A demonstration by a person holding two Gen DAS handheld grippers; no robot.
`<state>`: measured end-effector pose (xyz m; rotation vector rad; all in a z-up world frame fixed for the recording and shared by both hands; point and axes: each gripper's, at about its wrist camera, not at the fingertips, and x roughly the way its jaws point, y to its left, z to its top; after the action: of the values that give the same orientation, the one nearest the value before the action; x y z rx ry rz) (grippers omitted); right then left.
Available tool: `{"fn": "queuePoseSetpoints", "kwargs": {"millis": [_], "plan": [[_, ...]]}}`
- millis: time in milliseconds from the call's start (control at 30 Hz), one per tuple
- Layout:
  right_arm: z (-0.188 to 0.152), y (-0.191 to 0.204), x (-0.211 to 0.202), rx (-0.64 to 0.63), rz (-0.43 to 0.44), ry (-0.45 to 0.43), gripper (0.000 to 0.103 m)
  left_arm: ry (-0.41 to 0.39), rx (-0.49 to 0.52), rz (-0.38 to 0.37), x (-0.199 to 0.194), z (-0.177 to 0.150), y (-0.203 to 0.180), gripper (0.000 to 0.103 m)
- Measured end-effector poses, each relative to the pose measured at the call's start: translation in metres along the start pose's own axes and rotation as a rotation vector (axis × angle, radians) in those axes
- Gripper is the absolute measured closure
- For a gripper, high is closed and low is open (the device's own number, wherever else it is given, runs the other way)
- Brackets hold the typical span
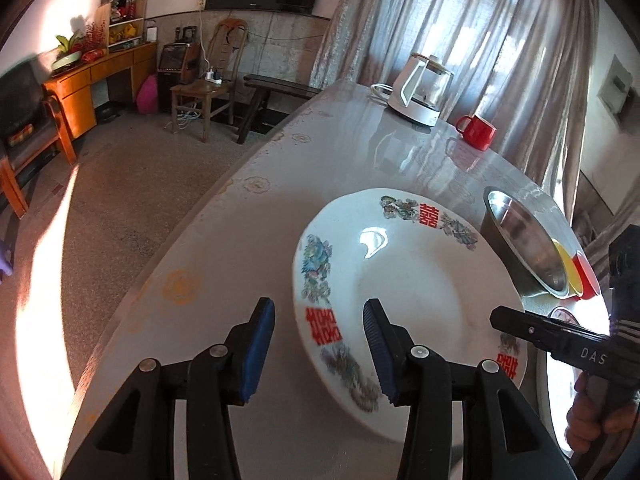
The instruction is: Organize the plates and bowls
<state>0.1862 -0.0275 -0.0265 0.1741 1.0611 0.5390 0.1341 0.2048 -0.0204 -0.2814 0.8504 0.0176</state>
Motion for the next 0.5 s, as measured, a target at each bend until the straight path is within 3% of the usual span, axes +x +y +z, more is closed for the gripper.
{"fn": "queuePoseSetpoints", "kwargs": {"millis": [167, 367, 500], "plan": [[0.005, 0.002, 0.011, -0.013, -0.004, 0.02, 0.071, 0.035, -0.009, -0.045, 0.018, 0.01, 0.0, 0.062], [0.008, 0.003, 0.014, -0.032, -0.025, 0.034, 0.077, 0.048, 0.041, 0.009, 0.023, 0.007, -0.009, 0.067], [0.005, 0.0, 0.01, -0.032, -0.027, 0.036, 0.077, 0.049, 0.051, -0.023, 0.014, -0.006, -0.008, 0.067]]}}
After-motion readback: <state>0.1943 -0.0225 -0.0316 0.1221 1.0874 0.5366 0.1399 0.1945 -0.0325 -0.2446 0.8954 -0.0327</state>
